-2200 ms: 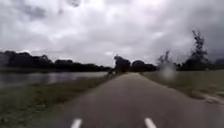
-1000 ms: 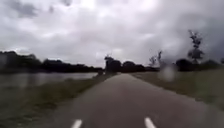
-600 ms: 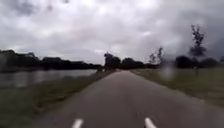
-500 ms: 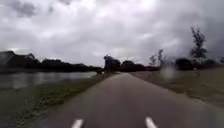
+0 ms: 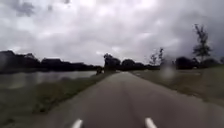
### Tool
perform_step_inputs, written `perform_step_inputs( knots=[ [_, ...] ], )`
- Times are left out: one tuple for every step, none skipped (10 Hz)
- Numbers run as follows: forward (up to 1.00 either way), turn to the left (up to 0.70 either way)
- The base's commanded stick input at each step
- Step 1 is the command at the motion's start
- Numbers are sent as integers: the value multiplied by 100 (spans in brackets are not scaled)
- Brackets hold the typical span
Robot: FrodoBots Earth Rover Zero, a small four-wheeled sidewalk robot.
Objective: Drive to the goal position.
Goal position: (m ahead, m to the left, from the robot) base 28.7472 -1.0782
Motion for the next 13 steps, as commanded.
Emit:
perform_step_inputs(
  knots=[
    [84,-7],
    [84,-22],
    [84,-22],
    [84,3],
    [84,3],
    [84,2],
    [84,0],
    [84,-29],
    [84,-3],
    [84,0],
    [84,1],
    [84,3],
    [84,3]
  ],
)
